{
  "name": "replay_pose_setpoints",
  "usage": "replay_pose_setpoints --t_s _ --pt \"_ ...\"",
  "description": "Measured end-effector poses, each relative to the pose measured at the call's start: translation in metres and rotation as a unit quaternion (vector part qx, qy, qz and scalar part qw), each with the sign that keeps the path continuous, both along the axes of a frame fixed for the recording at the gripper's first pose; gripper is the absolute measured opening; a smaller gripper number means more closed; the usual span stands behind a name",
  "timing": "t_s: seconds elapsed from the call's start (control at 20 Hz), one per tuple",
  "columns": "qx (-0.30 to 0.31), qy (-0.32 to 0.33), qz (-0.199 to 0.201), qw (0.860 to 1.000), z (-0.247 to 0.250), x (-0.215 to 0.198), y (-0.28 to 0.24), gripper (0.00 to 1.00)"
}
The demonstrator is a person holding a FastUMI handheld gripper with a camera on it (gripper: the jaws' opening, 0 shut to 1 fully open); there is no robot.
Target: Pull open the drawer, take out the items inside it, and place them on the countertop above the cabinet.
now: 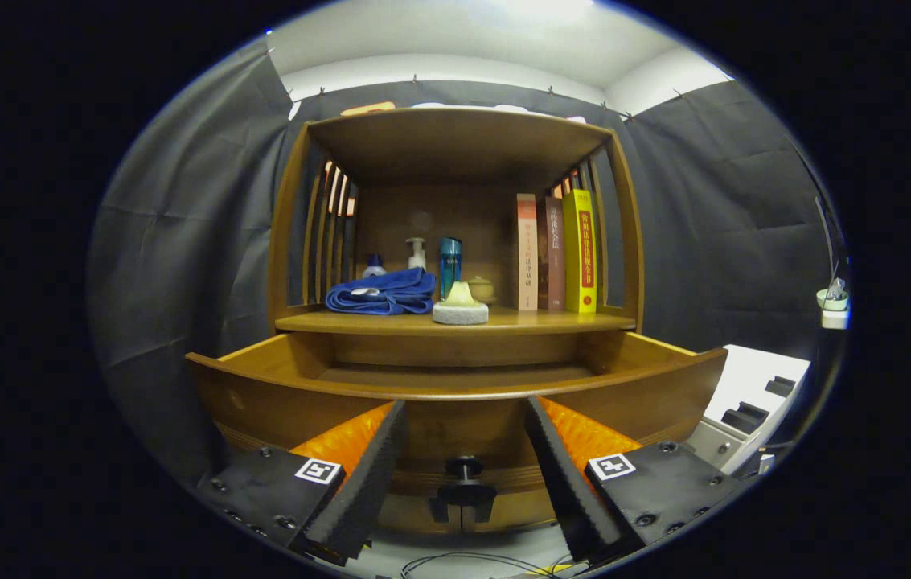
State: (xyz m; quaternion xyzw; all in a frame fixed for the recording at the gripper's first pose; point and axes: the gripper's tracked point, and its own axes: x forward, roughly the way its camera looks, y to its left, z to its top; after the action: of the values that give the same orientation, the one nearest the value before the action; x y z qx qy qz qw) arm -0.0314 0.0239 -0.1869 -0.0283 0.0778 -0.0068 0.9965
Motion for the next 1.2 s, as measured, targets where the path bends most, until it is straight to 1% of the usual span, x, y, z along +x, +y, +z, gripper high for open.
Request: replay_pose_setpoints --t_s 0.1,0.2,0.6,0.75,0.85,1.05,1.2 --pt "0.01 0.002 0.007 1.0 -0.005 0.002 0.005 0.97" --pt "0.007 0.004 0.022 1.0 -0.007 0.001 0.012 0.97" --pt "0.008 0.007 0.022 1.0 -0.008 0.004 0.012 0.97" --pt "0.01 0.014 0.023 1.0 -0.01 0.018 0.012 0.97" --pt "0.017 0.007 0.024 1.0 -0.007 0.034 0.012 0.97" --pt "0.029 0.016 0.018 0.999 -0.018 0.06 0.013 0.97" --pt "0.026 0.022 0.017 0.999 -0.023 0.076 0.014 0.97"
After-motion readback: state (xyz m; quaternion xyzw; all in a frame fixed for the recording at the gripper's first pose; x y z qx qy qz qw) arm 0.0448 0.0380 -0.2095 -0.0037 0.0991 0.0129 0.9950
